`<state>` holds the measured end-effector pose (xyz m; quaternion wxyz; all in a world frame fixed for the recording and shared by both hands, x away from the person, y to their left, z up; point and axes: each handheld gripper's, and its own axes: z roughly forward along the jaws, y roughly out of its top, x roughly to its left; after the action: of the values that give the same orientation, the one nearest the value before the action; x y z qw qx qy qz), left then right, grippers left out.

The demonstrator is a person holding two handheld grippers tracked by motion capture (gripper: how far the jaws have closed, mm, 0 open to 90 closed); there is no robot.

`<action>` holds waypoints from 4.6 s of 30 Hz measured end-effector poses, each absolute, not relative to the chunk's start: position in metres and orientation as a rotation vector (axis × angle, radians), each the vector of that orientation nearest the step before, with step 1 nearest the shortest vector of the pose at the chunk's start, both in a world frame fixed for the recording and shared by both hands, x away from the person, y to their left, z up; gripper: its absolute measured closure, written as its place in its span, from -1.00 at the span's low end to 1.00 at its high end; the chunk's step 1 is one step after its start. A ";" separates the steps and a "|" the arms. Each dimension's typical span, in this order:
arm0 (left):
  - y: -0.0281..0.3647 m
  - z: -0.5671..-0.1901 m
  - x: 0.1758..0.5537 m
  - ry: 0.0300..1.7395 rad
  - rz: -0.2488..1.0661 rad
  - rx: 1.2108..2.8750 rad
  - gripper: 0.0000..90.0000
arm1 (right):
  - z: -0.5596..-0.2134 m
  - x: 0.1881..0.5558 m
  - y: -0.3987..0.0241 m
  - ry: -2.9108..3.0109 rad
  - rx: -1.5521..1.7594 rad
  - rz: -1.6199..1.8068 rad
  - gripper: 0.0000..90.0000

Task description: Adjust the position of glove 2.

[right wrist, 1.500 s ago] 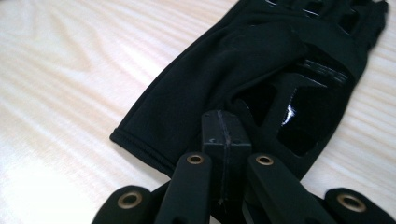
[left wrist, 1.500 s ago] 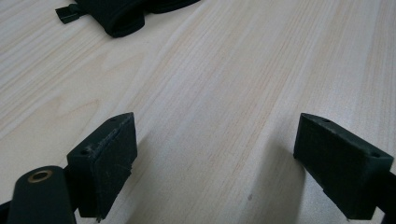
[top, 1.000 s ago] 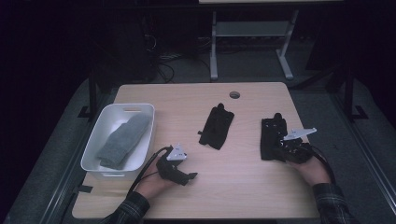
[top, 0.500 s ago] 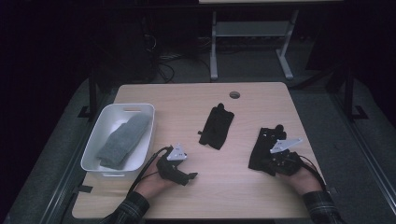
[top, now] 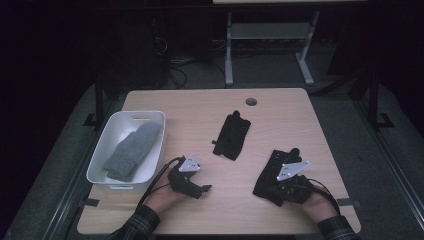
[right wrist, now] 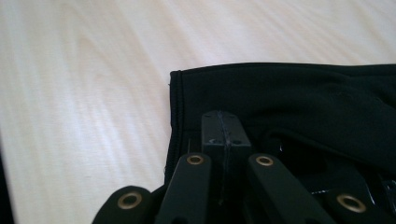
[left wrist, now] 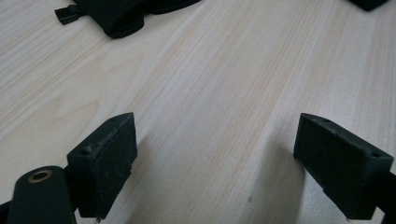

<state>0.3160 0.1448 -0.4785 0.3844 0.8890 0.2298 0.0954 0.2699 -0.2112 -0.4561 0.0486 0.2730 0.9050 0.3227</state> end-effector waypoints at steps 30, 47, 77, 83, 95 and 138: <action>0.144 -0.478 0.316 0.591 0.247 2.270 -0.72 | -0.457 0.342 -0.268 2.437 1.241 0.887 1.00; 0.144 -0.478 0.316 0.588 0.246 2.272 -0.72 | -0.457 0.351 -0.224 2.519 1.092 0.927 0.97; 0.096 -0.438 0.378 0.669 0.248 2.280 0.99 | -0.483 0.316 -0.299 2.259 1.276 0.992 -0.69; 0.084 -0.440 0.409 0.692 0.297 2.253 0.99 | -0.483 0.317 -0.299 2.260 1.277 0.990 -0.70; 0.071 -0.452 0.454 0.760 0.302 2.242 0.99 | -0.483 0.317 -0.299 2.270 1.265 0.992 -0.71; 0.094 -0.456 0.338 0.549 0.061 2.426 0.99 | -0.483 0.318 -0.298 2.275 1.265 0.993 -0.70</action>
<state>0.3378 0.0940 -0.4556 0.3209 0.9235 0.2089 0.0234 0.3178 -0.2980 -0.4831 0.1768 0.4470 0.8036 0.3509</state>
